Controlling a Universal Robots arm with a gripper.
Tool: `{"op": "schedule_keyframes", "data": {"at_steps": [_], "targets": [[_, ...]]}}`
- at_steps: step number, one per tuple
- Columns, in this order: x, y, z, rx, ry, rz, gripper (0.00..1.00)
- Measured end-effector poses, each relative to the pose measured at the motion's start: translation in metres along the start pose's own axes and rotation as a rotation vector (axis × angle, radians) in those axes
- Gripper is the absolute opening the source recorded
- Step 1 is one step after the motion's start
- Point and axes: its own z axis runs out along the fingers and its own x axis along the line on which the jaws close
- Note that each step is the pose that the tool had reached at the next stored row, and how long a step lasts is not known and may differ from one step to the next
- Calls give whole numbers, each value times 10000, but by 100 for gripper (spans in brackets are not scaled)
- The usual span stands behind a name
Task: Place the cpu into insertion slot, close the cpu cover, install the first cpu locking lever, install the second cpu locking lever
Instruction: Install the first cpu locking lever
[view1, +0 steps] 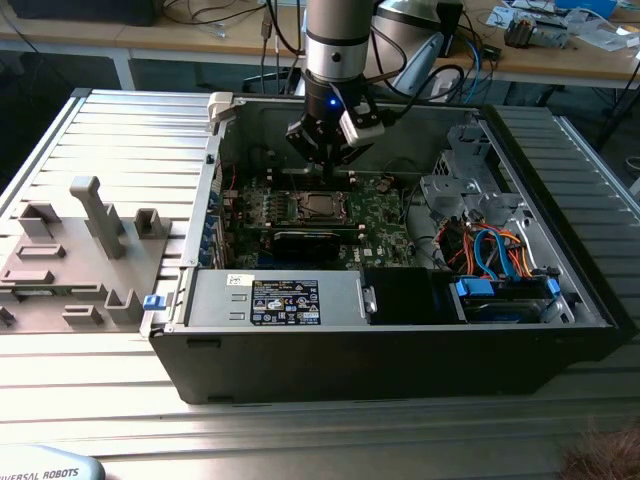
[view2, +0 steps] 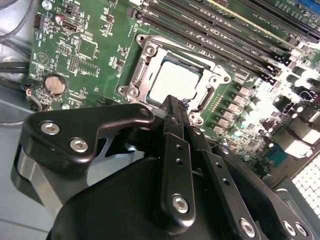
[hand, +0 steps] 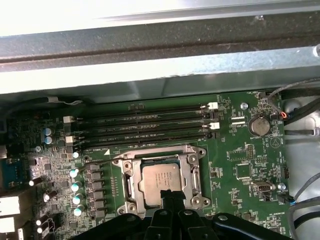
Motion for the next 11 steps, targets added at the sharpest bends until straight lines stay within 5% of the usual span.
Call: {"op": "schedule_keyframes", "data": {"at_steps": [11], "targets": [[0, 0, 0, -9, -4, -313, 11]]}}
